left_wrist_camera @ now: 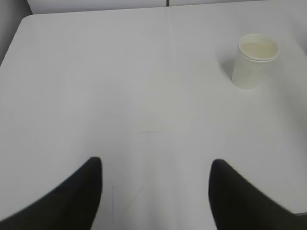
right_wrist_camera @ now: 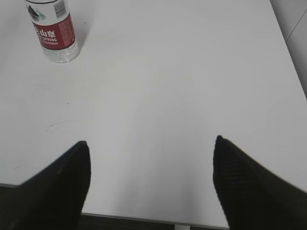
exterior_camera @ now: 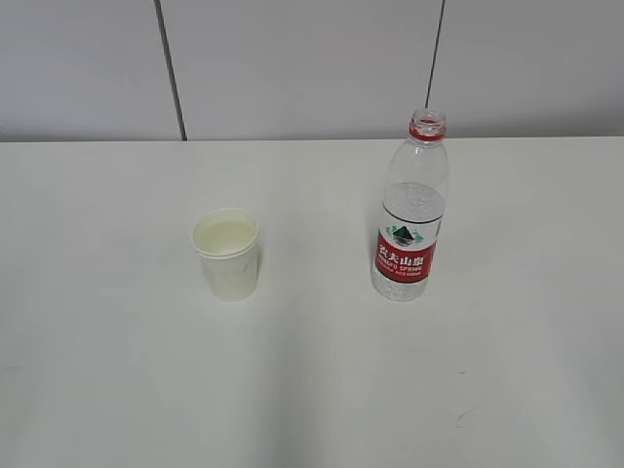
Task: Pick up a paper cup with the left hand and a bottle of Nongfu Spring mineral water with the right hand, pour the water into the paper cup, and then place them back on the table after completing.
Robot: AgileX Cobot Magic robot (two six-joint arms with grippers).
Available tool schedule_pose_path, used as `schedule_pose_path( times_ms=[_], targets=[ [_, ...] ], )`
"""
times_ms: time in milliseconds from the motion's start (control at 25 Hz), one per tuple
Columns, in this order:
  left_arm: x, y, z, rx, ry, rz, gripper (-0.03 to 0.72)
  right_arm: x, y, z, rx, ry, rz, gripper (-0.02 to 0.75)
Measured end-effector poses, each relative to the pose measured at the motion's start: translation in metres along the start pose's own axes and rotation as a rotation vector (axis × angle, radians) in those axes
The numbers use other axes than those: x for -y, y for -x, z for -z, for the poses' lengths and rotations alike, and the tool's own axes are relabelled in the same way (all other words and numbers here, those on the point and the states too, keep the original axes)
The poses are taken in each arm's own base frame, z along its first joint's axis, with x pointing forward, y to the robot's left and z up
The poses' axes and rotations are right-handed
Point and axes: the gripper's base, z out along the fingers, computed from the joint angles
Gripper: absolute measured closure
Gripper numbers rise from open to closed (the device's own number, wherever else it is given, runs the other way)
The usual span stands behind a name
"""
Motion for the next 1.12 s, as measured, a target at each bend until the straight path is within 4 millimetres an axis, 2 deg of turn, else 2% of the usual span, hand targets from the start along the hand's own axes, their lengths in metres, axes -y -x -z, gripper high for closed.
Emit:
schedule_pose_path(
  times_ms=[1120],
  targets=[
    [0.0,0.0001,0.0,0.001,0.0,0.0,0.251,0.0001,0.0,0.0,0.0,-0.002,0.001,0.15]
  ],
)
